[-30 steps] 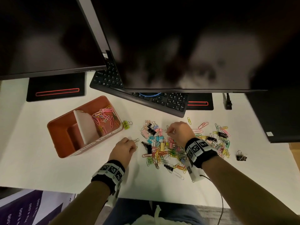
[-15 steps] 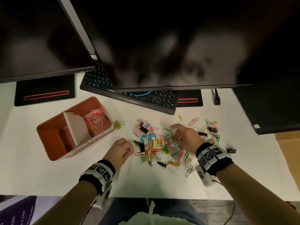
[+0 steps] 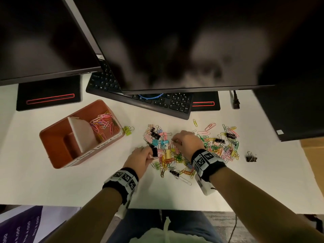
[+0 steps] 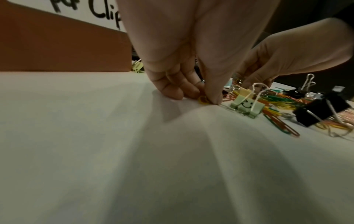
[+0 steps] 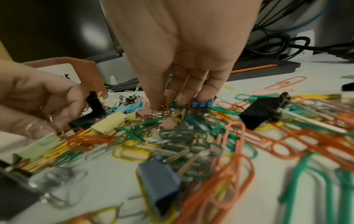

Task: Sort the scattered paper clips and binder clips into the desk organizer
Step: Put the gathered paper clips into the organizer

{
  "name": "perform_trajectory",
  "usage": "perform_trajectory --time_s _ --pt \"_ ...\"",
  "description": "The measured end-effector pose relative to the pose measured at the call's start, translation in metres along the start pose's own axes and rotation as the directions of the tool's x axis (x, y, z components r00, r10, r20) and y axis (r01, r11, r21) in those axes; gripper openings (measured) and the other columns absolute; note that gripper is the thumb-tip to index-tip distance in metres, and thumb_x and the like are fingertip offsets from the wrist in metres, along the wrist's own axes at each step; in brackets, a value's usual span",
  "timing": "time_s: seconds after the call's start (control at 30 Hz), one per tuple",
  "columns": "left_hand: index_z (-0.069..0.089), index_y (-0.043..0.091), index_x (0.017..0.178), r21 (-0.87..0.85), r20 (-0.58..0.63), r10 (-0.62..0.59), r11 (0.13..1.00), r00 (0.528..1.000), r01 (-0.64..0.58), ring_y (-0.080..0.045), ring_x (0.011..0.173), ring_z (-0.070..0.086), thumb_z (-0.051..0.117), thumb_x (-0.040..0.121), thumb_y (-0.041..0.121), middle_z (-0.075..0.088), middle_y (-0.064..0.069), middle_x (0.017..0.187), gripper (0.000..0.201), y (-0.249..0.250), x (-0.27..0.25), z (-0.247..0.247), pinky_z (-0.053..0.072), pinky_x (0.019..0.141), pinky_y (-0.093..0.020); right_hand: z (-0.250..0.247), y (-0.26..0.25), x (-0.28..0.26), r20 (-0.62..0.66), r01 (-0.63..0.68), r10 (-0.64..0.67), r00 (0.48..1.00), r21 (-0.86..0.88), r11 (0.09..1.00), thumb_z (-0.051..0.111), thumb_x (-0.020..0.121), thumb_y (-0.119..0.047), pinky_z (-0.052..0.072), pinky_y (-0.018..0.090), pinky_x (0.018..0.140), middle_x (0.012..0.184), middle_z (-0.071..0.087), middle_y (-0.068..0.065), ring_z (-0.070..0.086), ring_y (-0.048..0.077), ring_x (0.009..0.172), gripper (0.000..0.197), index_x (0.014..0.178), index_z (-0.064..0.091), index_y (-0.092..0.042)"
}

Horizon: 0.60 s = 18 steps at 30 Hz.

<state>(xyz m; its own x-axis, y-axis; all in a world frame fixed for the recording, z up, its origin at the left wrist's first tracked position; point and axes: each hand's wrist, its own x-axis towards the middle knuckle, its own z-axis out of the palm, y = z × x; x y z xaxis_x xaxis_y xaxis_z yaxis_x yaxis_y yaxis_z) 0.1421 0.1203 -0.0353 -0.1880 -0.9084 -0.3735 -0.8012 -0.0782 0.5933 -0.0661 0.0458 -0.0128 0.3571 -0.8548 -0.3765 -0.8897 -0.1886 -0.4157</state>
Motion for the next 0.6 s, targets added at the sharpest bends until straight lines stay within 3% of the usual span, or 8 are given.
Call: perform_trajectory --time_s 0.17,0.27,0.37,0.53,0.6 --pt "0.062 0.009 0.090 -0.014 0.037 0.002 1.000 0.999 -0.002 -0.019 0.085 0.050 0.057 0.087 0.010 0.046 0.003 0.087 0.007 -0.005 0.006 -0.003 0.047 0.081 -0.035 -0.006 0.007 0.002 -0.085 0.033 -0.024 0.996 0.103 0.994 0.065 0.084 -0.022 0.053 0.036 0.076 0.097 0.060 0.005 0.059 0.024 0.087 0.009 0.091 0.068 -0.018" --pt "0.063 0.006 0.087 -0.071 -0.038 0.058 0.996 0.998 -0.061 -0.017 0.080 0.051 0.059 0.084 0.006 0.048 0.002 0.088 0.004 -0.006 0.006 -0.009 0.044 0.076 -0.024 -0.015 0.016 -0.001 -0.144 0.045 -0.010 0.990 0.242 0.969 0.069 0.080 -0.017 0.053 0.031 0.078 0.093 0.063 0.001 0.059 0.017 0.082 0.003 0.083 0.068 -0.016" --pt "0.063 0.008 0.087 -0.102 -0.057 0.113 0.988 0.992 -0.118 -0.015 0.076 0.051 0.061 0.084 0.006 0.051 0.003 0.084 0.005 -0.006 0.001 -0.016 0.040 0.070 -0.016 -0.025 0.027 -0.010 -0.108 0.001 0.043 0.993 0.381 0.925 0.070 0.080 -0.013 0.051 0.027 0.076 0.081 0.064 -0.002 0.059 0.013 0.076 0.004 0.080 0.066 -0.016" --pt "0.064 0.012 0.108 -0.059 0.113 0.185 0.982 0.976 -0.180 -0.006 0.074 0.048 0.063 0.084 0.011 0.047 0.010 0.083 0.023 -0.004 -0.007 -0.014 0.038 0.073 -0.011 -0.032 0.037 -0.030 -0.087 0.036 -0.001 0.996 0.408 0.912 0.070 0.080 -0.011 0.052 0.021 0.076 0.083 0.068 -0.001 0.064 0.012 0.077 0.006 0.082 0.068 -0.016" --pt "0.064 0.012 0.110 0.001 0.150 0.164 0.986 0.975 -0.166 -0.006 0.078 0.048 0.062 0.085 0.014 0.052 0.005 0.090 0.024 -0.004 -0.006 -0.009 0.043 0.078 -0.018 -0.032 0.035 -0.039 -0.034 0.082 -0.075 0.997 0.374 0.924 0.069 0.081 -0.011 0.051 0.015 0.075 0.084 0.066 -0.006 0.063 0.006 0.076 0.005 0.083 0.068 -0.015"
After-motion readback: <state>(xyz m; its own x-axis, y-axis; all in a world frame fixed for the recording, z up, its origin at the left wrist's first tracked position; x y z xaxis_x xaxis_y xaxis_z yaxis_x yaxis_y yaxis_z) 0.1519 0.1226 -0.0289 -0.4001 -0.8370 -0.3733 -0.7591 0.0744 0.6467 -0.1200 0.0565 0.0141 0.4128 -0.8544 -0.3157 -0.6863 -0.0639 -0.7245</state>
